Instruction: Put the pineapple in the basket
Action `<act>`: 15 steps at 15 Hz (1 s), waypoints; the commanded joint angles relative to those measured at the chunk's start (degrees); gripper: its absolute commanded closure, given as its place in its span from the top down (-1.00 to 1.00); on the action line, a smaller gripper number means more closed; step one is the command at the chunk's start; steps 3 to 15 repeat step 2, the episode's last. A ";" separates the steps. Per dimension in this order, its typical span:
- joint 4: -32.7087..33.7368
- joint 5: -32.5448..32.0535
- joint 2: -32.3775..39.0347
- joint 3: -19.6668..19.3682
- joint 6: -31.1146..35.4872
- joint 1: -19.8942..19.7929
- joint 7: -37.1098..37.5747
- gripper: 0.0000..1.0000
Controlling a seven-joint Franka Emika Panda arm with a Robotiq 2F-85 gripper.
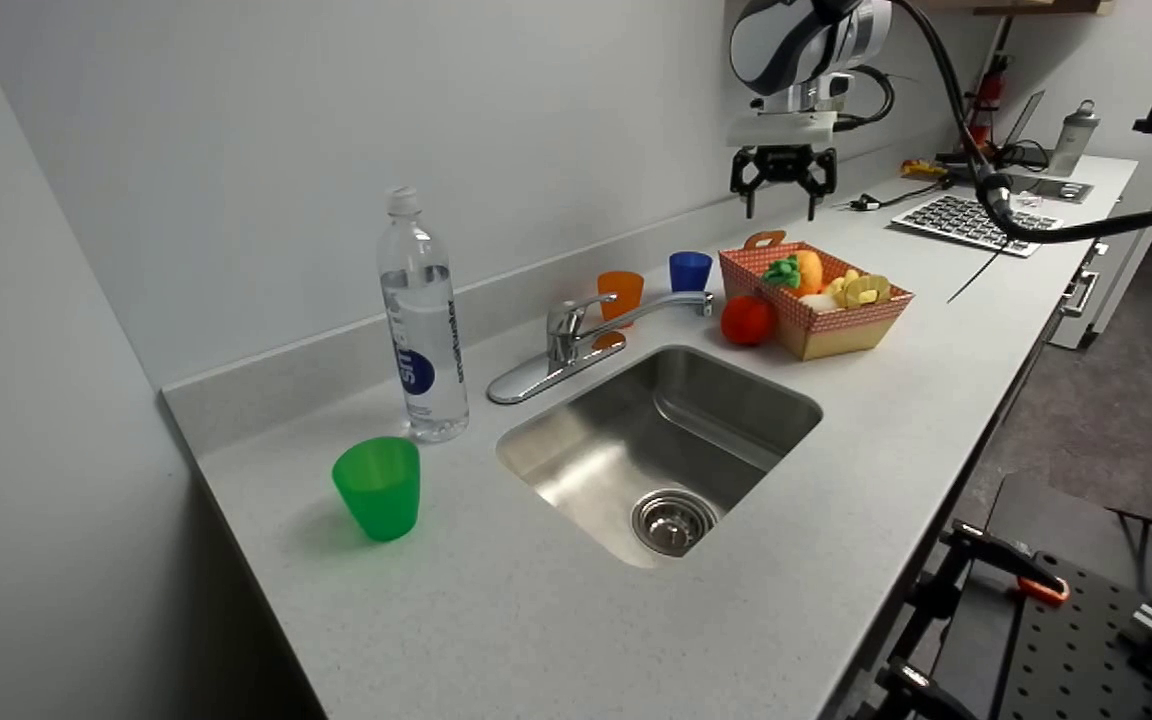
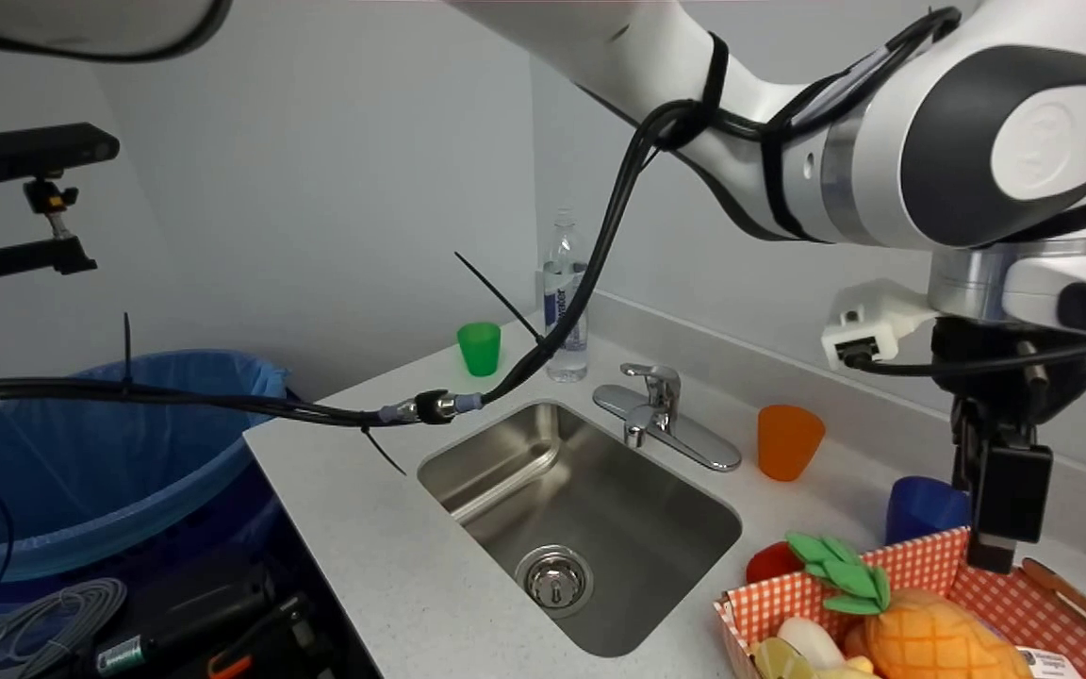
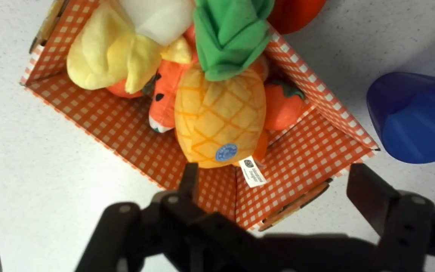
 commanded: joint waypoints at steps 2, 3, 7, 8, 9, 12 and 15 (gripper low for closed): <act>0.35 0.49 -0.10 -0.74 -0.20 0.67 -0.37 1.00; 0.35 0.49 -0.10 -0.74 -0.20 0.67 -0.37 1.00; 0.35 0.49 -0.10 -0.74 -0.20 0.67 -0.37 1.00; 0.35 0.49 -0.10 -0.74 -0.20 0.67 -0.37 1.00; 0.35 0.49 -0.10 -0.74 -0.20 0.67 -0.37 1.00; 0.35 0.49 -0.10 -0.74 -0.20 0.67 -0.37 1.00; 0.35 0.49 -0.10 -0.74 -0.20 0.67 -0.37 1.00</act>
